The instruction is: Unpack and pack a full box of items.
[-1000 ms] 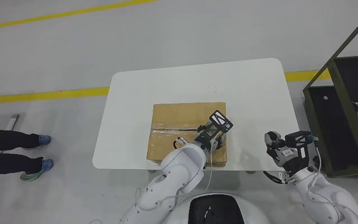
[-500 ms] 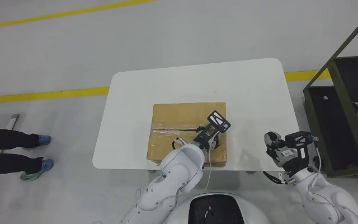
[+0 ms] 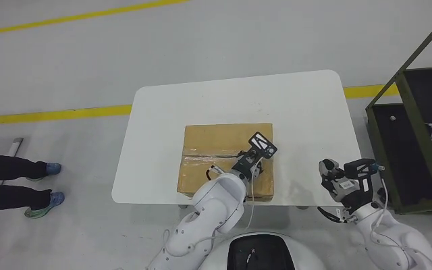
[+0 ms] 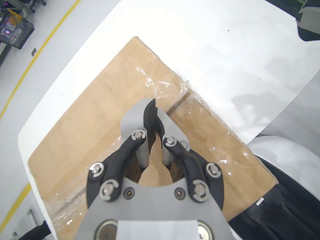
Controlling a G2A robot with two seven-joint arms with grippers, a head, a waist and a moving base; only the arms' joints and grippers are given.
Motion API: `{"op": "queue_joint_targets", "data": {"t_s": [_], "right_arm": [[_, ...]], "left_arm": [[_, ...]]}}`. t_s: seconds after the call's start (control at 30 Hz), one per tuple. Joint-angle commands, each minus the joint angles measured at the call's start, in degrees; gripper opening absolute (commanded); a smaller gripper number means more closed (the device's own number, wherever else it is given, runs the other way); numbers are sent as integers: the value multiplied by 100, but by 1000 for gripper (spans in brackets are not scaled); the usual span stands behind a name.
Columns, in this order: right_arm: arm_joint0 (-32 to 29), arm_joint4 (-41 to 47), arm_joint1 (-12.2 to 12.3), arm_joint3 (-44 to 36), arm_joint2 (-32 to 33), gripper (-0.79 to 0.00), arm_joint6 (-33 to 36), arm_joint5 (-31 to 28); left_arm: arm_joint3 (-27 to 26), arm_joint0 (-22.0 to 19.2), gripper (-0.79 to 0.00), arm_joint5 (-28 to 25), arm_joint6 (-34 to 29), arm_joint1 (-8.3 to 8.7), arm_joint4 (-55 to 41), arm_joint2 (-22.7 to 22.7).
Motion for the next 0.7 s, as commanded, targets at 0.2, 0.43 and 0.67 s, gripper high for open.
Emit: {"op": "queue_joint_targets", "data": {"t_s": [0.2,0.43,0.67], "right_arm": [[52,293,4,-169,12,-785,-52,-170],[268,539,12,-390,-75,-785,43,-402],[809,338,-2,-371,-619,-785,269,-399]], "left_arm": [[-730,326,-785,-90,321,68,195,-449],[-1343,785,-785,-189,258,168,224,-1095],[-1813,1207,-785,-174,382,269,286,-2011]]}}
